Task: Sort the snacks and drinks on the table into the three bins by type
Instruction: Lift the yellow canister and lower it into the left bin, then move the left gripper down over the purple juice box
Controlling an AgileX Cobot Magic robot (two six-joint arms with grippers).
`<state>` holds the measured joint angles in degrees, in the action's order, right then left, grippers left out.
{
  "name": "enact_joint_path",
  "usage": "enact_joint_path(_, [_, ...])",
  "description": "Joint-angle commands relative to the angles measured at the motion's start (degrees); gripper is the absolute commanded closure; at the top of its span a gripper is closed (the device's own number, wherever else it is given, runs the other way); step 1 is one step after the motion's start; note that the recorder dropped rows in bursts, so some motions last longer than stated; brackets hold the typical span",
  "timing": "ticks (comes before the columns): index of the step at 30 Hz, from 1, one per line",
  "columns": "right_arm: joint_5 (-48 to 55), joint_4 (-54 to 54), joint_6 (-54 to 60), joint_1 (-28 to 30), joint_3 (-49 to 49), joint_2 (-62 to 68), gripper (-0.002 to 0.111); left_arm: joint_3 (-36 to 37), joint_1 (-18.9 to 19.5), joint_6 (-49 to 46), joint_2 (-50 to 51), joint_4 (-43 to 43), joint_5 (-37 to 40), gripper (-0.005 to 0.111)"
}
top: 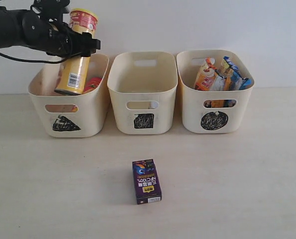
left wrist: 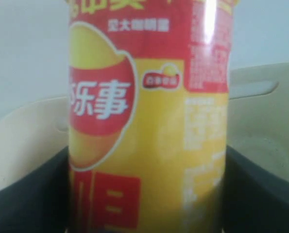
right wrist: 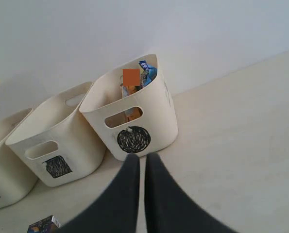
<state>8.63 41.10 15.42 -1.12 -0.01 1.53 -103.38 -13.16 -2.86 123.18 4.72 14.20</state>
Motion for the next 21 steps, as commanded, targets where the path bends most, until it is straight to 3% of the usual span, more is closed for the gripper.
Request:
enact_joint_path(1, [-0.3,0.1,0.1,-0.1,0.0,-0.3,0.108,-2.7,0.1,0.2,2.2,0.2,-0.3,0.088])
enact_joint_path(7, [-0.3,0.1,0.1,-0.1,0.0,-0.3,0.108,-4.9,0.9,0.2,4.2,-0.1,4.9,0.035])
enact_joint_path(9, [-0.3,0.1,0.1,-0.1,0.0,-0.3,0.108,-5.6,1.3,0.2,4.2,-1.6,5.7,0.029])
enact_joint_path(14, [-0.3,0.1,0.1,-0.1,0.0,-0.3,0.108,-11.1,1.4,0.2,2.9,-5.8,13.3,0.03])
enact_joint_path(16, [-0.3,0.1,0.1,-0.1,0.0,-0.3,0.108,-12.5,1.4,0.5,1.2,-5.8,16.1,0.039])
enact_joint_path(19, [-0.3,0.1,0.1,-0.1,0.0,-0.3,0.108,-12.9,1.4,0.5,-1.6,-5.8,19.1,0.056])
enact_joint_path(21, [-0.3,0.1,0.1,-0.1,0.0,-0.3,0.108,-12.9,1.4,0.5,-4.7,-5.6,23.6,0.085])
